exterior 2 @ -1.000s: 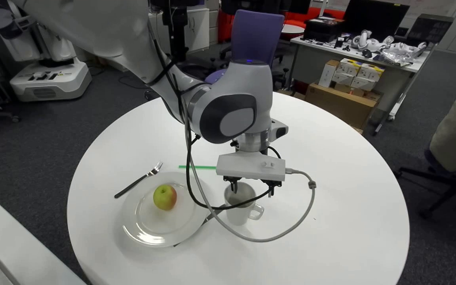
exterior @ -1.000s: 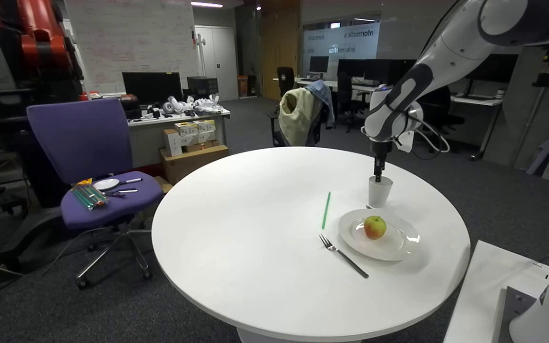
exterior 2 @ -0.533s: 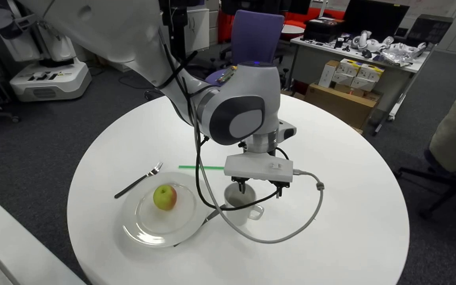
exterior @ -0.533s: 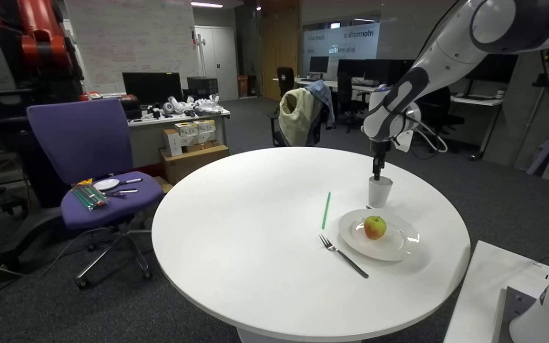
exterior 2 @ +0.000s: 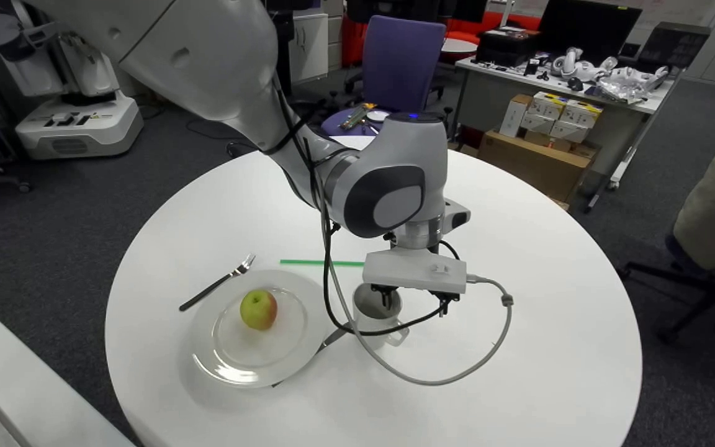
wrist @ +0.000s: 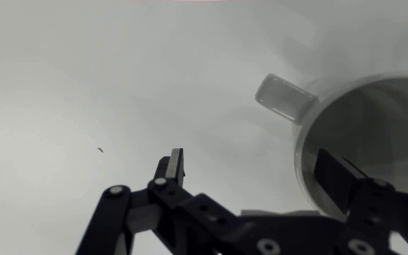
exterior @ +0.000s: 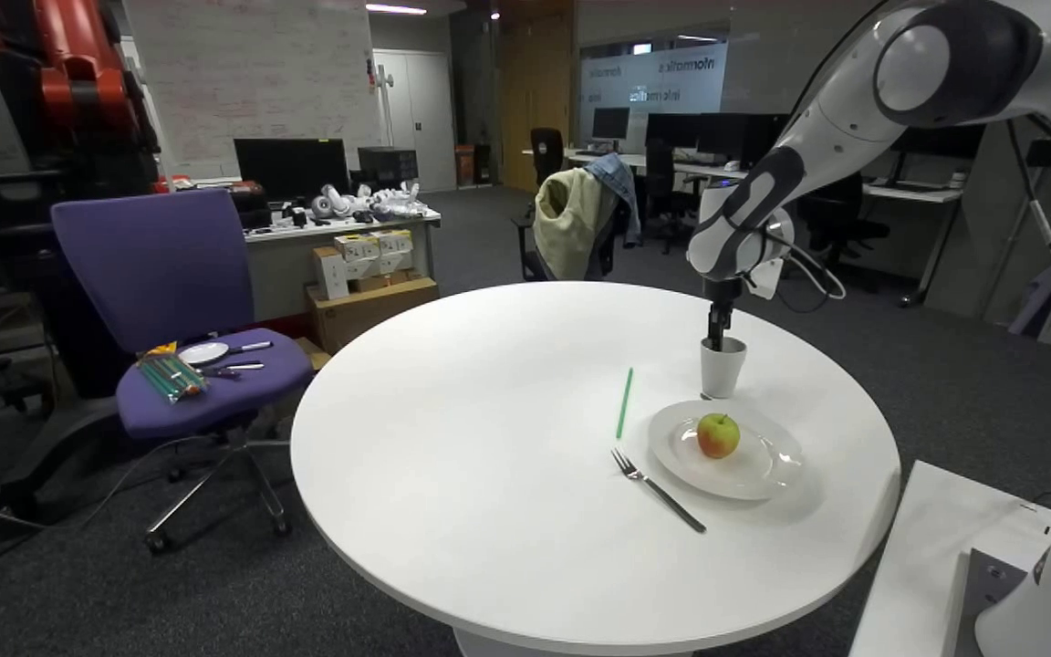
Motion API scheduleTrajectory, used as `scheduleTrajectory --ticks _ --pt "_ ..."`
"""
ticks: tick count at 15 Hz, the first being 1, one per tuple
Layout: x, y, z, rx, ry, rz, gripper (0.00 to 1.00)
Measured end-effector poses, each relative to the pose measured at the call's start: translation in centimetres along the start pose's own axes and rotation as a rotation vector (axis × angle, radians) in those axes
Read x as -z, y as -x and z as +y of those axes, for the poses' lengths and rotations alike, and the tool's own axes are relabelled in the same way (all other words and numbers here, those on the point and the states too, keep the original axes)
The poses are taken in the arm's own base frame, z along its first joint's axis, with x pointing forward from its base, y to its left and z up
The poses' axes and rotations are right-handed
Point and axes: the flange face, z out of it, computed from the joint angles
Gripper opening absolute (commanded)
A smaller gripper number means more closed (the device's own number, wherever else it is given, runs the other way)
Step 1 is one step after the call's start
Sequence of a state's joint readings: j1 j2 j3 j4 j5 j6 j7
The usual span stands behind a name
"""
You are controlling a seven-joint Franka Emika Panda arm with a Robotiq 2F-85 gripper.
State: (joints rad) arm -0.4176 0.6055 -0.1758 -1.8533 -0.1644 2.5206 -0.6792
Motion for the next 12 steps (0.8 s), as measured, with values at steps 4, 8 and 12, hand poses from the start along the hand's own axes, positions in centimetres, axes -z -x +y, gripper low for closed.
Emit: scheduleTrajectory --ticks 4,8,12 --pt "-0.80 -0.11 0.25 -0.004 -0.003 -0.004 0.95" --pt "-0.92 -0.05 0.39 -0.012 -0.007 -0.002 0.61" --pt "-0.77 -0.11 0.54 -0.025 -0.010 0.005 0.31"
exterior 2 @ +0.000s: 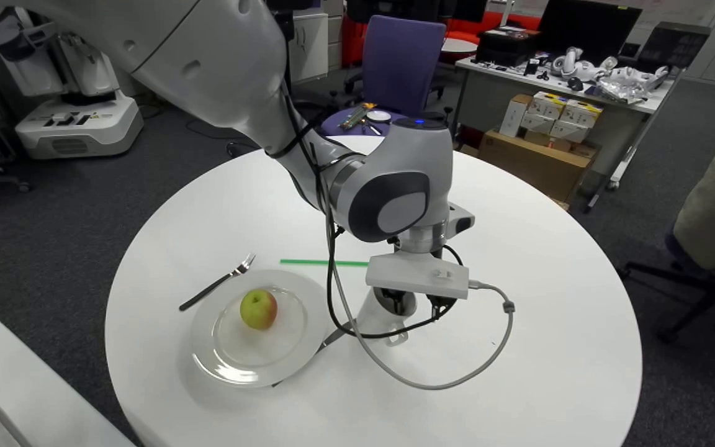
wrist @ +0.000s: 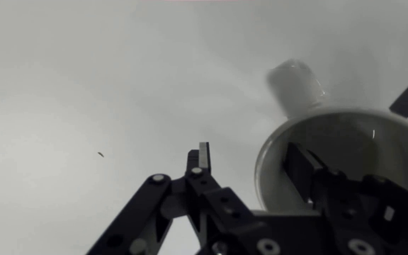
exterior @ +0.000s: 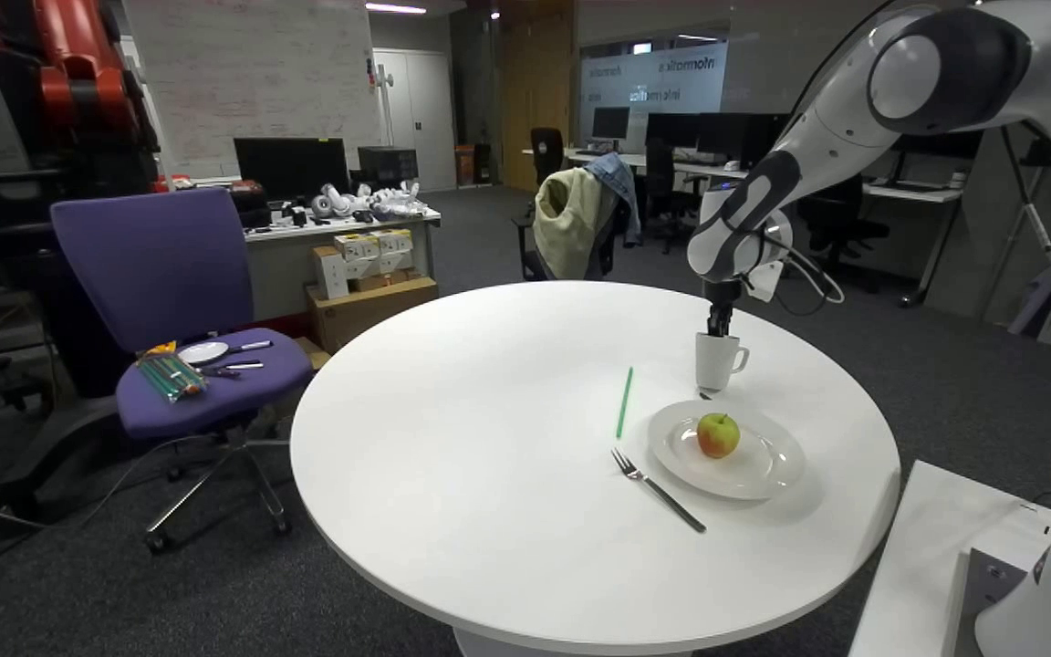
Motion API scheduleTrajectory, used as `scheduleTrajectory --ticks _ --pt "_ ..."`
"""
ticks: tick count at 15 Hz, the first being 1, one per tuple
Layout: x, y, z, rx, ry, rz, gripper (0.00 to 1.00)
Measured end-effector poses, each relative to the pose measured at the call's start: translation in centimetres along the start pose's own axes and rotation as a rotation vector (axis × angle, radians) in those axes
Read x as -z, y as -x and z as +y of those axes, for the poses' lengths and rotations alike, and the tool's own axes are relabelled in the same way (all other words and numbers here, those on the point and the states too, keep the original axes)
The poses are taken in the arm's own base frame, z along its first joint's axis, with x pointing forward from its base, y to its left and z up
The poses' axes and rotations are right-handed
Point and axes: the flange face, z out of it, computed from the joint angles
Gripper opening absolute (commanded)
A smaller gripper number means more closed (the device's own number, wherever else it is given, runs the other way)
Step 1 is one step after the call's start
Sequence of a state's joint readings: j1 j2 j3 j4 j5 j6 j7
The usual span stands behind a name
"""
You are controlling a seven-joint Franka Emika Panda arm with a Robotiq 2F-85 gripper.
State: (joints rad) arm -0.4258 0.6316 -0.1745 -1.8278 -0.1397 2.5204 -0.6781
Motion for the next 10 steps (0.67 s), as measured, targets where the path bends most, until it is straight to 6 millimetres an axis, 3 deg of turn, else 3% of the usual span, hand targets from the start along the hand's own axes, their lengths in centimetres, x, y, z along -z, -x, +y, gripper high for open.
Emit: scheduleTrajectory --ticks 4,10 --pt "0.4 0.0 0.5 -0.032 -0.008 0.015 0.01" --pt "1.5 -0.1 1.7 -0.121 -0.089 0.031 0.03"
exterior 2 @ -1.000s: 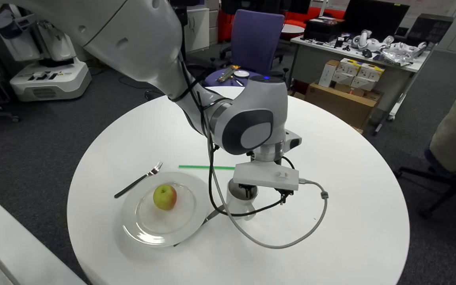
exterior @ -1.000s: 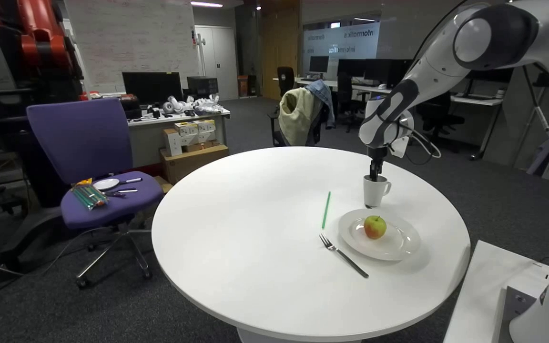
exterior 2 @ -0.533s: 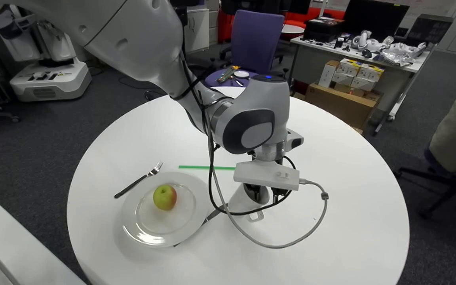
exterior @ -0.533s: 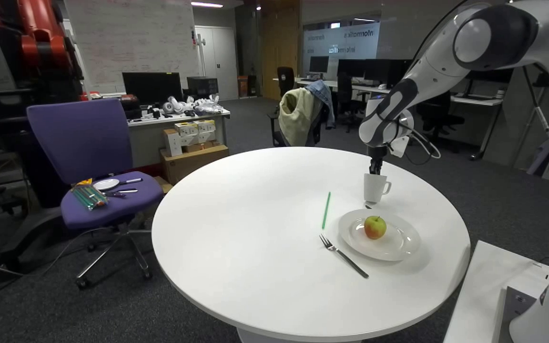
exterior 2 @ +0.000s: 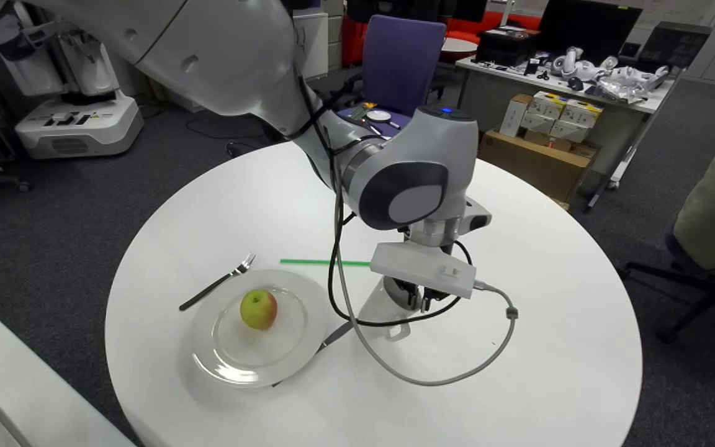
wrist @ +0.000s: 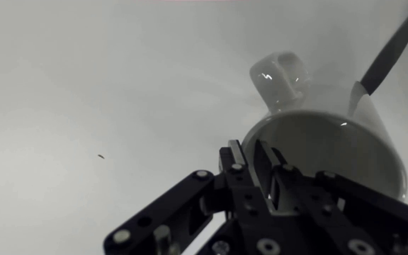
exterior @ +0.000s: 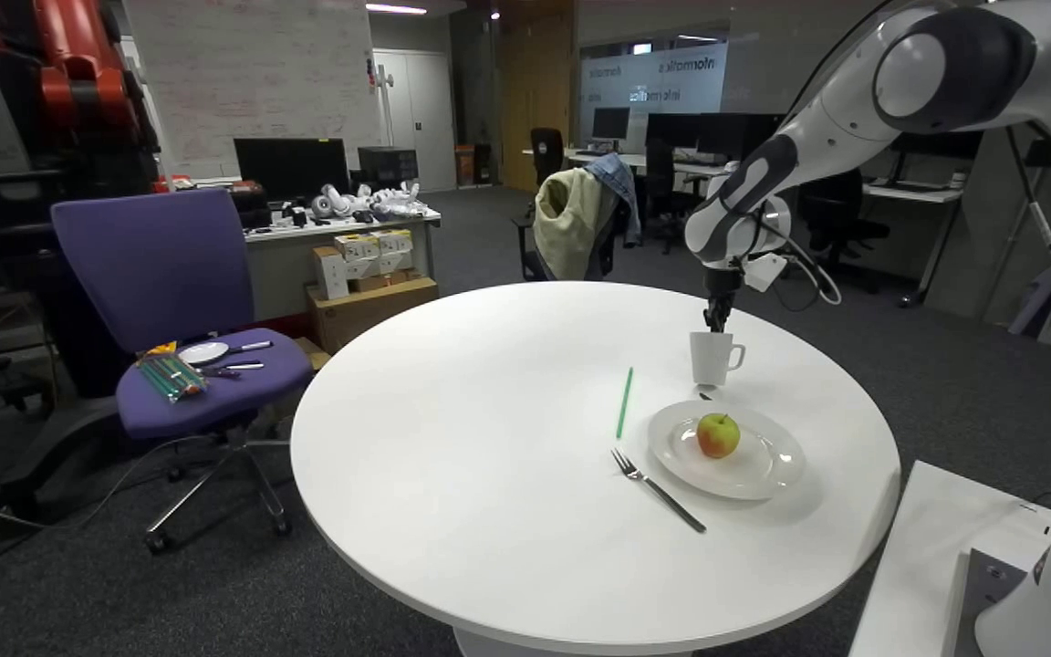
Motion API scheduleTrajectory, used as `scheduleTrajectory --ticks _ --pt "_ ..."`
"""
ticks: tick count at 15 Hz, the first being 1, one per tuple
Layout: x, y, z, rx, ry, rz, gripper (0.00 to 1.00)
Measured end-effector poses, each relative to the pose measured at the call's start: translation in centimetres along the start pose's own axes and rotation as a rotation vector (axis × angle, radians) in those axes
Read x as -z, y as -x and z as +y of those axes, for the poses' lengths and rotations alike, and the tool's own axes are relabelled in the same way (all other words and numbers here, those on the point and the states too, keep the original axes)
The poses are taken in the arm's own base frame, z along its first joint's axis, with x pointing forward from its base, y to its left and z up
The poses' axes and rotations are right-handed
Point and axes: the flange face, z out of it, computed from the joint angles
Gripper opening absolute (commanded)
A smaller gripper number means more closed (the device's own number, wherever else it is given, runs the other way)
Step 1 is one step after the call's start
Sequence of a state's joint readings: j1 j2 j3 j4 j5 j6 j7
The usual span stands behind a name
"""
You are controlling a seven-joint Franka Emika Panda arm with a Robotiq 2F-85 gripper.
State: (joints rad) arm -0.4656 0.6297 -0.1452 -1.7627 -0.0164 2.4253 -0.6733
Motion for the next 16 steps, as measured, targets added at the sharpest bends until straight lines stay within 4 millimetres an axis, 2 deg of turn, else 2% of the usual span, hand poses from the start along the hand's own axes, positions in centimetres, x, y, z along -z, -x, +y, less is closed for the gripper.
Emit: scheduleTrajectory --ticks 16 --pt "1.0 0.9 1.6 -0.172 -0.213 0.026 0.02"
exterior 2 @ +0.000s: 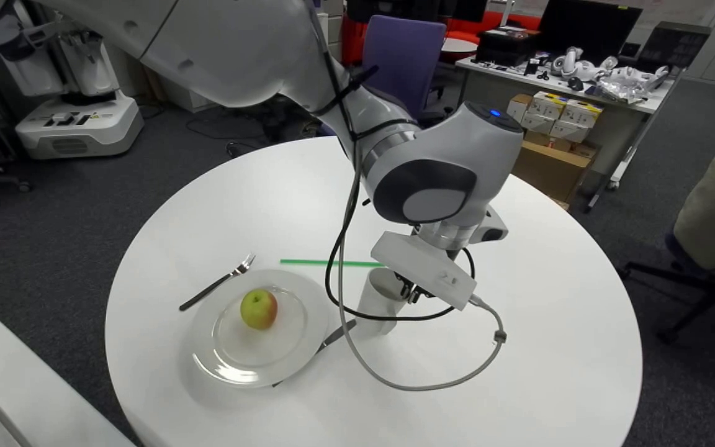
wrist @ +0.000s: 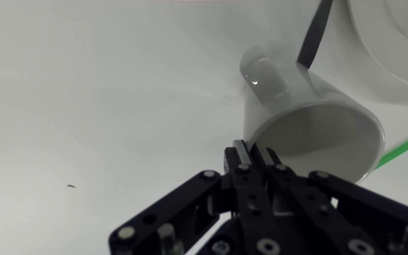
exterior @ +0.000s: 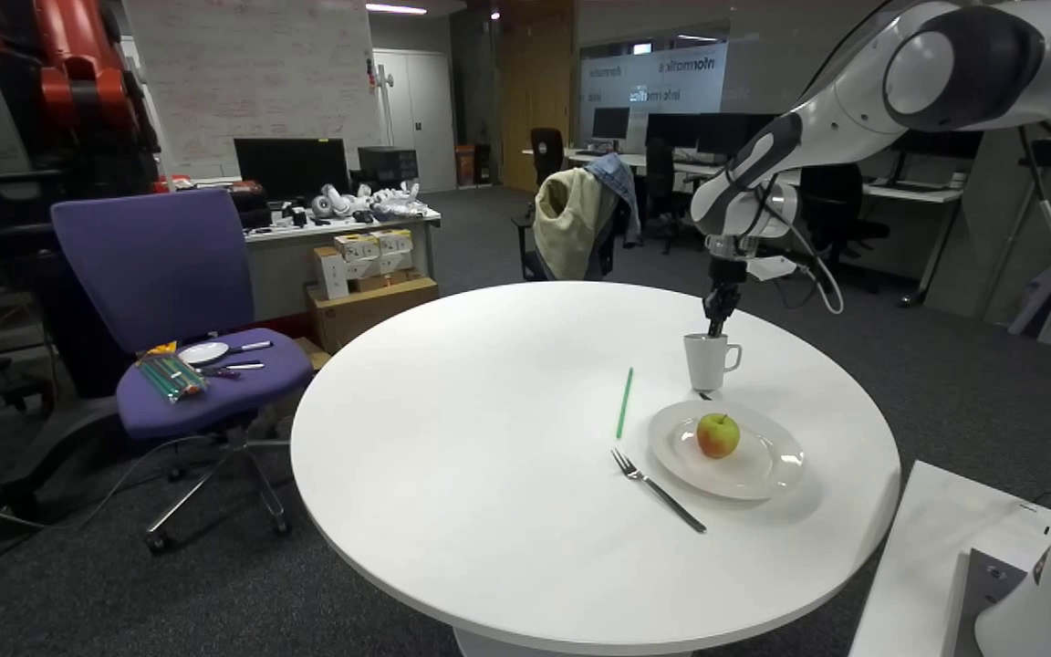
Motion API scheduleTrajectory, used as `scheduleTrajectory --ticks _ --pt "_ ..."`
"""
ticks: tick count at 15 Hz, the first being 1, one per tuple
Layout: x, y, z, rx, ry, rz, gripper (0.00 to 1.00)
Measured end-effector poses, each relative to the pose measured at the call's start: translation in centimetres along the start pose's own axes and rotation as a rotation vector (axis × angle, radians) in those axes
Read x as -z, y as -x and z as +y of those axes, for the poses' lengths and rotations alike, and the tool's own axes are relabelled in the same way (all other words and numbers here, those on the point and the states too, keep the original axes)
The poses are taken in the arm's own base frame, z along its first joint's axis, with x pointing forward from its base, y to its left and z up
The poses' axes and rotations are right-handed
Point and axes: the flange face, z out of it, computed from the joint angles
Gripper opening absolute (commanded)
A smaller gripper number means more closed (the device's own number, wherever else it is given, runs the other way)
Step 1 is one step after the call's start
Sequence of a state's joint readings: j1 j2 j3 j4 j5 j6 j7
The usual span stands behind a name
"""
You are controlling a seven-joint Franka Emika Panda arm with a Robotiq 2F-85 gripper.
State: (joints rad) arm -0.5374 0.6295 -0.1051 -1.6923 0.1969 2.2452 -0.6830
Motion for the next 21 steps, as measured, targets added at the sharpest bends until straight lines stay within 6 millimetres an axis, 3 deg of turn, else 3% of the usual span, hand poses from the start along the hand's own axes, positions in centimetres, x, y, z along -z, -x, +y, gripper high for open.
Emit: scheduleTrajectory --ticks 5,14,21 --pt "0.2 0.5 0.9 -0.014 0.003 -0.002 0.02" --pt "2.2 1.8 4.7 -0.014 0.160 0.030 0.02" --pt "2.2 2.4 5.7 -0.127 0.149 0.065 0.02"
